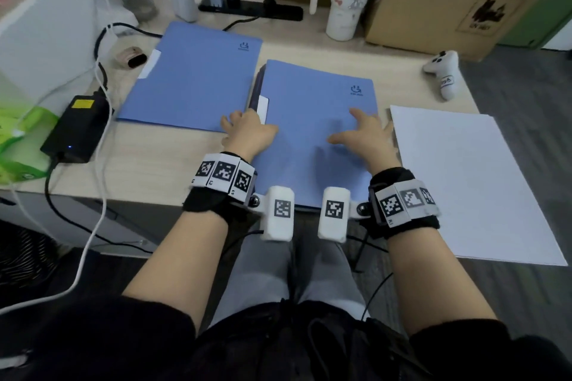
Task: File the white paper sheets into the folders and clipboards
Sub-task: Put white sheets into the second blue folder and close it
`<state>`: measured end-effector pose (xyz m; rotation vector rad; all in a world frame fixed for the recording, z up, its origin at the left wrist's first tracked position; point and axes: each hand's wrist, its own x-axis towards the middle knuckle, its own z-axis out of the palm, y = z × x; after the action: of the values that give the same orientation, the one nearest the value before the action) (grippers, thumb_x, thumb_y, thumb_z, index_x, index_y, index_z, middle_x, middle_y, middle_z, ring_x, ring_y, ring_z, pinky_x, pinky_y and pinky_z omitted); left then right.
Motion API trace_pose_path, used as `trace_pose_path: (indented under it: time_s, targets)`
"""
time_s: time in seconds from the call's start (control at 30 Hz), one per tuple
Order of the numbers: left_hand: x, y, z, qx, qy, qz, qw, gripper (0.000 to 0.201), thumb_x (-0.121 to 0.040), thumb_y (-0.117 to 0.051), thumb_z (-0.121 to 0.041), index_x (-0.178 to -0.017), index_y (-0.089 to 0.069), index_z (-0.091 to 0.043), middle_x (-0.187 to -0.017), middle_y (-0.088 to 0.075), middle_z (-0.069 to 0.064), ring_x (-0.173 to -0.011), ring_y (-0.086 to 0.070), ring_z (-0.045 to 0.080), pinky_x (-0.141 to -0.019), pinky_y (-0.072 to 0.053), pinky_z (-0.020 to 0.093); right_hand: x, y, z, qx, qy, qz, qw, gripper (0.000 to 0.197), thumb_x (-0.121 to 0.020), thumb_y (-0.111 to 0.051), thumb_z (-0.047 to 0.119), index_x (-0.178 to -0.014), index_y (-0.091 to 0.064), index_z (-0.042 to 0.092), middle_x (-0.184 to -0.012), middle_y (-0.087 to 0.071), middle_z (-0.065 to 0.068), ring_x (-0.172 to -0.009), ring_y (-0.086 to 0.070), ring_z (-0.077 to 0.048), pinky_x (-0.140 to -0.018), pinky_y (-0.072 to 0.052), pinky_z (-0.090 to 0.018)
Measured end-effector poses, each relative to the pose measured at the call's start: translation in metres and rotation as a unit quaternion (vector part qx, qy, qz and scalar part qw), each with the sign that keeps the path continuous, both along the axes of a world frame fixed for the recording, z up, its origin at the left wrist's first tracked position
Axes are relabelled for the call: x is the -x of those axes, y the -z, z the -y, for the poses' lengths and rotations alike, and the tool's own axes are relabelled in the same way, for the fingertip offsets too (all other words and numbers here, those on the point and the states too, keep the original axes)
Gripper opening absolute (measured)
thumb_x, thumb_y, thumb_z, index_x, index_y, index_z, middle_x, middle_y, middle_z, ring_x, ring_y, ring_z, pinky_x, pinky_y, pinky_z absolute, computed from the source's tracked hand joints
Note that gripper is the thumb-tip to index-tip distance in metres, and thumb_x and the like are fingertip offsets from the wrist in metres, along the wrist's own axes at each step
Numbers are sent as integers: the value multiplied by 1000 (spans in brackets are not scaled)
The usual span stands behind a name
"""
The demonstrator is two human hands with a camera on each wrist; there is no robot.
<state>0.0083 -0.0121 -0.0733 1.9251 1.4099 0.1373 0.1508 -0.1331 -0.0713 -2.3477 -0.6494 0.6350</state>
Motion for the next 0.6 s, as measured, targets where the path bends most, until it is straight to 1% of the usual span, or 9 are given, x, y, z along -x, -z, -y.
trace_pose_path:
  time_s: [0.07,0.13,0.2,0.27,0.33,0.4,0.47,0.53,0.6]
  targets:
    - [-4,3,3,-1,-19,13,1000,39,-84,-52,-25,-117,-52,-4,-134,-46,19,-133,-28,40,-107,-32,45,-3,6,7,21,0,-5,1000,81,-77,-71,27,-147,-29,26,-157,-10,-9,-146,-4,-32,-116,-16,-53]
    - [-7,3,7,-4,-35,40,999,36,-84,-48,-15,-118,-49,-3,-133,-45,19,-131,-28,38,-106,-33,44,-4,11,13,16,-9,-2,1000,81,-75,-74,25,-144,-32,24,-157,-10,-8,-144,-14,-31,-115,-22,-48]
    - [-10,2,9,1,-46,61,997,41,-85,-44,-7,-125,-45,-4,-137,-42,19,-131,-27,38,-107,-32,42,-3,13,19,10,-13,0,1000,84,-72,-77,21,-144,-33,24,-156,-10,-7,-142,-18,-29,-114,-26,-45]
    - [-8,2,7,-4,-65,95,993,45,-83,-43,-4,-128,-46,-9,-137,-43,17,-131,-28,37,-104,-33,40,-4,15,21,-17,-6,-17,1000,90,-69,-79,14,-145,-32,23,-156,-11,-8,-143,-19,-27,-113,-30,-43]
    - [-7,4,4,-12,-81,138,987,45,-80,-44,-2,-122,-54,-14,-129,-54,14,-125,-36,36,-98,-36,37,-7,13,25,-56,8,-40,998,94,-67,-78,5,-146,-30,20,-154,-17,-9,-142,-24,-26,-108,-37,-38]
    - [-8,3,5,-12,-81,204,976,44,-78,-47,1,-118,-57,-11,-118,-64,13,-118,-50,35,-94,-43,37,-11,9,30,-76,25,-46,996,95,-66,-78,1,-146,-30,17,-150,-25,-10,-137,-35,-25,-102,-42,-33]
    - [-8,0,9,-3,-92,269,959,40,-80,-50,4,-118,-57,-5,-113,-67,16,-109,-61,36,-87,-49,37,-16,5,35,-93,46,-46,994,94,-66,-78,0,-146,-31,16,-146,-30,-10,-134,-39,-27,-99,-43,-32]
    - [-8,-4,15,-10,-102,316,943,37,-82,-51,5,-118,-57,-3,-109,-68,15,-105,-63,34,-83,-48,32,-21,-2,40,-118,67,-49,990,89,-69,-77,1,-145,-33,16,-144,-34,-11,-132,-40,-27,-94,-46,-32]
    - [-8,-8,21,-24,-104,355,929,37,-85,-49,6,-120,-57,-3,-105,-65,6,-99,-63,23,-81,-48,26,-27,-9,45,-161,88,-41,982,83,-71,-76,2,-143,-35,16,-140,-41,-11,-126,-47,-27,-81,-50,-28]
